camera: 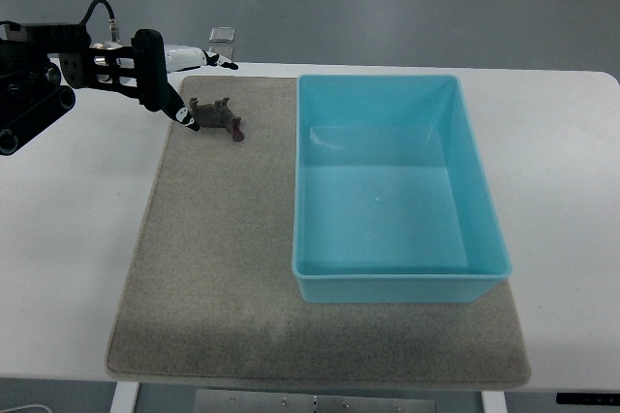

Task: Place brown hippo in blue box with left hand
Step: 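Lower the left hand and close fingers around the brown hippo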

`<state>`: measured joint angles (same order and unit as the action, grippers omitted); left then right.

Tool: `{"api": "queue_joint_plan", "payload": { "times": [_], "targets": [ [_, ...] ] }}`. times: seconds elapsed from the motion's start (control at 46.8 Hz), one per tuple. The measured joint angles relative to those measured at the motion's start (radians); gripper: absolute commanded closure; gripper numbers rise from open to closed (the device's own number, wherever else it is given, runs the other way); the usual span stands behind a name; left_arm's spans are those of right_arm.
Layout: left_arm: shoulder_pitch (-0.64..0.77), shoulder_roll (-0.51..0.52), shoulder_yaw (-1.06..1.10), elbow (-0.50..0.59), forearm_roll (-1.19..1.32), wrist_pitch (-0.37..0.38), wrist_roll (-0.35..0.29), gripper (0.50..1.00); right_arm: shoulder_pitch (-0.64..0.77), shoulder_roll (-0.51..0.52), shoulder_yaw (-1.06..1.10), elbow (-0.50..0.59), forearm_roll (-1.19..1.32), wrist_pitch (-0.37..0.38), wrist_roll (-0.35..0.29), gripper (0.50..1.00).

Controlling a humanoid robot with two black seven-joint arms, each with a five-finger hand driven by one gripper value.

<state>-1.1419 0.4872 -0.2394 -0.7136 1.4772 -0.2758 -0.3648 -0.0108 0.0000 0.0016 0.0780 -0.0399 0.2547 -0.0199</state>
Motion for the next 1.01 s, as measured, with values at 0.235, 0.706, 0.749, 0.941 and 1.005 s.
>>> {"api": "queue_joint_plan", "payload": {
  "times": [0.235, 0.706, 0.749, 0.941, 1.005],
  "targets": [
    [-0.002, -0.03, 0.053, 0.024, -0.016, -0.001, 0.001, 0.504, 0.0, 0.0, 0.0, 0.0, 0.0, 0.0, 0.0, 0.564],
    [-0.007, -0.048, 0.094, 0.073, -0.015, -0.055, 0.002, 0.512, 0.0, 0.0, 0.0, 0.0, 0.0, 0.0, 0.0, 0.564],
    [-0.011, -0.048, 0.094, 0.075, -0.015, -0.076, 0.002, 0.512, 0.0, 0.0, 0.0, 0.0, 0.0, 0.0, 0.0, 0.564],
    [-0.016, -0.047, 0.094, 0.078, -0.018, -0.104, 0.003, 0.527, 0.0, 0.0, 0.0, 0.0, 0.0, 0.0, 0.0, 0.564],
    [-0.017, -0.047, 0.094, 0.078, -0.017, -0.101, 0.003, 0.572, 0.0, 0.0, 0.0, 0.0, 0.0, 0.0, 0.0, 0.564]
  ]
}}
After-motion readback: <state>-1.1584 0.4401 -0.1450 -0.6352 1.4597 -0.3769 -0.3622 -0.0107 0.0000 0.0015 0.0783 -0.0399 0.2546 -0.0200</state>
